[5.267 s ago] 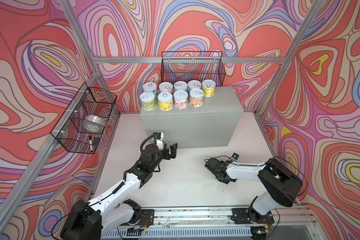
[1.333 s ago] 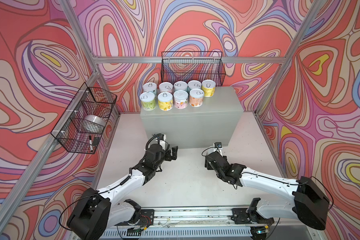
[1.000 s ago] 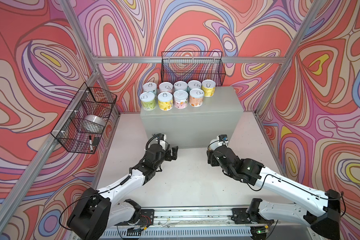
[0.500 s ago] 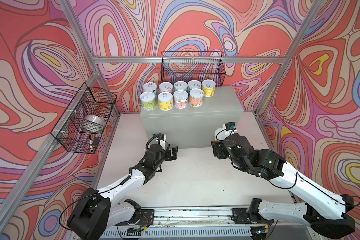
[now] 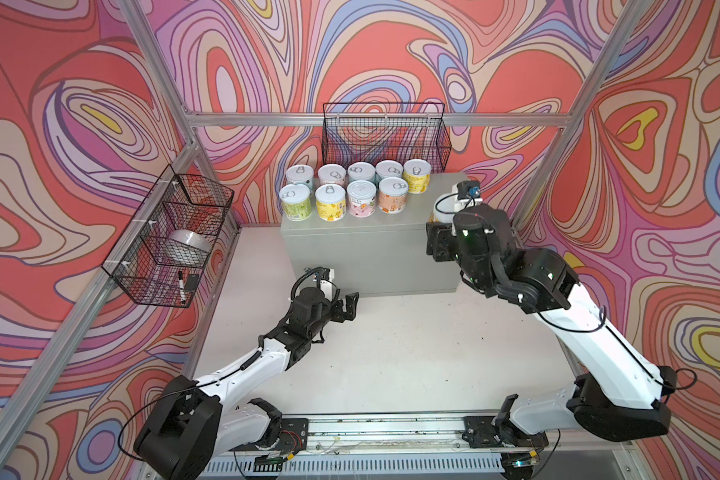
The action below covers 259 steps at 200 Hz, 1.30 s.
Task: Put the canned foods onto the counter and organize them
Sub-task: 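Carry the green-labelled can with the right gripper up to the box top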
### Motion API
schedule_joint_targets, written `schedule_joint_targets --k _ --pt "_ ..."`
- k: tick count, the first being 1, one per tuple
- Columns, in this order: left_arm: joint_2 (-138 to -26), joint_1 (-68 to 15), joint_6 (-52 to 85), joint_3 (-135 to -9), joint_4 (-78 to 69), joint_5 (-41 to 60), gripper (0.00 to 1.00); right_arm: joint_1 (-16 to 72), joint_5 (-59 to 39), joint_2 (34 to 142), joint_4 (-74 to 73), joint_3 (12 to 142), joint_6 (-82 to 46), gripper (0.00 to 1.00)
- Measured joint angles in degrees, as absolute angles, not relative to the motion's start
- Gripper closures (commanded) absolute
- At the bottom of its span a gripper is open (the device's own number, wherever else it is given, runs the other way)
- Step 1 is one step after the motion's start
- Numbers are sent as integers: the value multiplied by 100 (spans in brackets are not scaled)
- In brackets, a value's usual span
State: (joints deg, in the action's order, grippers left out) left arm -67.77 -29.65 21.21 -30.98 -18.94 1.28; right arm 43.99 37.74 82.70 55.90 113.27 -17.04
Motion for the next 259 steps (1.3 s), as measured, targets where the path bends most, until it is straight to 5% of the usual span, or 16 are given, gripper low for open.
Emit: schedule_joint_targets --k 123,216,259 --pt "-6254 -3015 2075 -3096 -1898 259 2 2768 2425 9736 5457 12195 -1363 100" --pt "-6130 -3111 1962 -3096 -1715 132 2 2679 1855 10457 5262 12637 -1400 100" --pt "-6125 -3114 1951 -3096 -1678 58 2 2679 1855 10488 5225 12643 -1402 58"
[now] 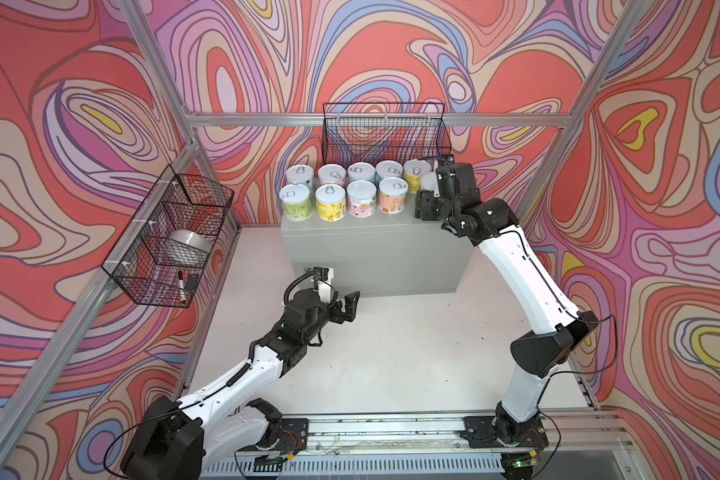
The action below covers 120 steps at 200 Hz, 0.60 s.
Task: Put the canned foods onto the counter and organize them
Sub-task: 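Carry the green-labelled can with the right gripper up to the box top, then lower the green-labelled can onto the box top beside the yellow can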
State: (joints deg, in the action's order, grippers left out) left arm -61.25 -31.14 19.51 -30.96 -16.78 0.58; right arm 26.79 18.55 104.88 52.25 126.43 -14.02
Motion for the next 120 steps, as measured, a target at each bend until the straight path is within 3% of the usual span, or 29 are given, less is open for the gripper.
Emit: schedule_joint_targets --k 39,90,120 --pt "-6125 -3114 1951 -3096 -1651 14 2 2679 1848 10488 5223 12643 -1402 35" --pt "-6125 -3114 1946 -3096 -1643 -19 2 2674 1737 10488 5190 12643 -1396 17" --pt "-6125 -3114 1933 -3096 -1636 -27 2 2674 1702 10488 4995 12658 -1385 12"
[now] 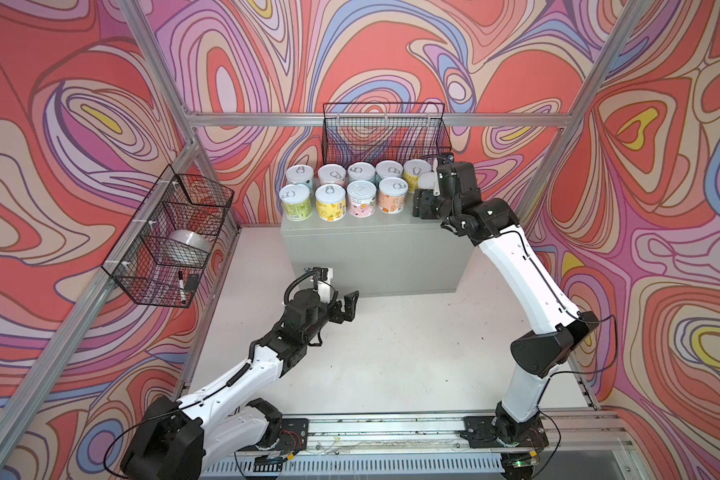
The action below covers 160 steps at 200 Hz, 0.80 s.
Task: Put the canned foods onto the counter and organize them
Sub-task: 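Lower the green-labelled can onto the box top beside the yellow can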
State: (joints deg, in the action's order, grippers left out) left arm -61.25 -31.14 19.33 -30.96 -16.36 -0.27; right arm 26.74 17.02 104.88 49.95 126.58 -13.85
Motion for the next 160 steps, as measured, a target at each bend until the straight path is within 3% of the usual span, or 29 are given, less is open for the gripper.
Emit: schedule_joint_targets --k 9,83,160 --pt "-6125 -3114 1927 -3096 -1627 -27 2 2674 1704 10488 4947 12667 -1382 8" --pt "-6125 -3114 1909 -3096 -1608 -27 2 2668 1409 10252 4751 12584 -1323 5" --pt "-6106 -3114 1909 -3096 -1603 -60 2 2670 1203 9402 4429 12525 -1267 8"
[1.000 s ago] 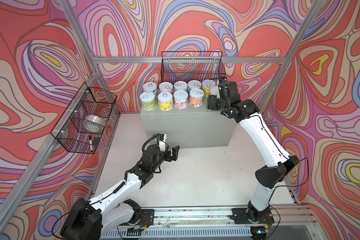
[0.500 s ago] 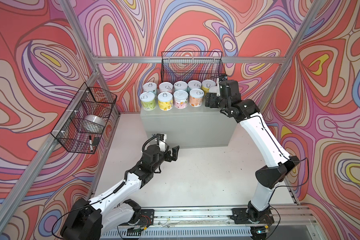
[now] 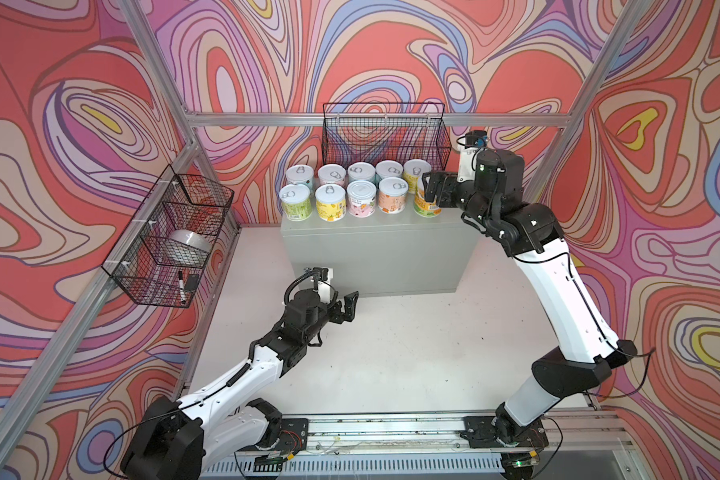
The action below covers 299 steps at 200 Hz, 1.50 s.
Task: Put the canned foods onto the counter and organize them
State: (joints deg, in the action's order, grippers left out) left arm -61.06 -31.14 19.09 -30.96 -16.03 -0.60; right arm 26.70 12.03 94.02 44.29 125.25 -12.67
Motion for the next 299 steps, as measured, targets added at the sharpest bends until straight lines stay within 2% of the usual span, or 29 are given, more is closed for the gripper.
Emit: schedule_joint_targets --k 19,35,40,78,115,198,299 --pt "-6055 -3114 1909 -3096 -1601 -86 2 2670 1216 9150 4410 12339 -1260 17" --pt "-6023 -3114 1909 -3096 -1605 -110 2 2670 1216 8908 4410 12092 -1308 36" --pt "-6018 -3114 1911 -3096 -1605 -110 2 2670 1210 8816 4388 11972 -1306 39" --pt "-6016 -3114 1909 -3096 -1603 -108 2 2670 1221 8084 4292 10744 -1433 30" --pt "-6003 -3114 1907 -3096 -1605 -108 2 2670 1262 7905 4178 10130 -1466 28" --pt "-5719 -3114 1898 -3094 -1597 -180 2 2508 1433 8486 3916 10130 -1369 29" --pt "-5693 -3114 1769 -3094 -1542 -384 2 2134 1684 8661 3874 10136 -1249 29"
